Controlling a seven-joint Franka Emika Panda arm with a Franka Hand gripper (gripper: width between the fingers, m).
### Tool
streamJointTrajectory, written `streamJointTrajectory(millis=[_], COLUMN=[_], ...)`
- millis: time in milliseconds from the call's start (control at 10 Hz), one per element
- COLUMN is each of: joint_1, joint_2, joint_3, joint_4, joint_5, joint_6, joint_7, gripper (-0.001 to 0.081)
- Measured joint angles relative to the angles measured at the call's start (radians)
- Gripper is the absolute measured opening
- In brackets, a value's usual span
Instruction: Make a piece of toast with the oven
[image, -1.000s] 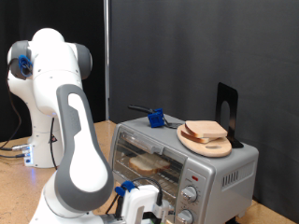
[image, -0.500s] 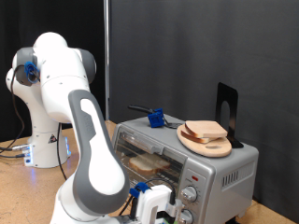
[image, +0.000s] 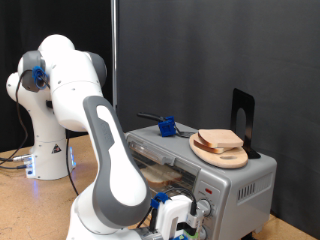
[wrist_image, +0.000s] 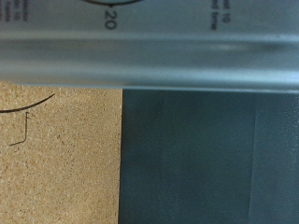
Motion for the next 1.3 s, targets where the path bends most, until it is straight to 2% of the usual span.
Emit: streamJointTrajectory(millis=[200, 300, 400, 500, 600, 700, 800, 1100, 1200, 1300], joint_1=[0.004, 0.004, 0.005, 0.005, 0.005, 0.005, 0.006, 0.009, 0.016, 0.026], joint_2=[-0.001, -0.004, -0.007, -0.011, -0.014, -0.017, -0.022, -0.038, -0.056, -0.09], joint_3=[0.0, 0.0, 0.0, 0.0, 0.0, 0.0, 0.0, 0.0, -0.001, -0.002], joint_4=[-0.002, -0.006, -0.013, -0.023, -0.03, -0.039, -0.047, -0.066, -0.089, -0.134], joint_5=[0.0, 0.0, -0.001, -0.002, -0.003, -0.003, -0.003, -0.003, -0.001, 0.006], joint_6=[-0.001, -0.005, -0.009, -0.012, -0.014, -0.014, -0.014, 0.009, 0.041, 0.093], joint_7=[-0.002, -0.005, -0.008, -0.014, -0.019, -0.024, -0.027, -0.073, -0.127, -0.204], gripper=[0.0794, 0.0622, 0.0622, 0.0422, 0.0422, 0.0284, 0.0103, 0.0094, 0.0094, 0.0095])
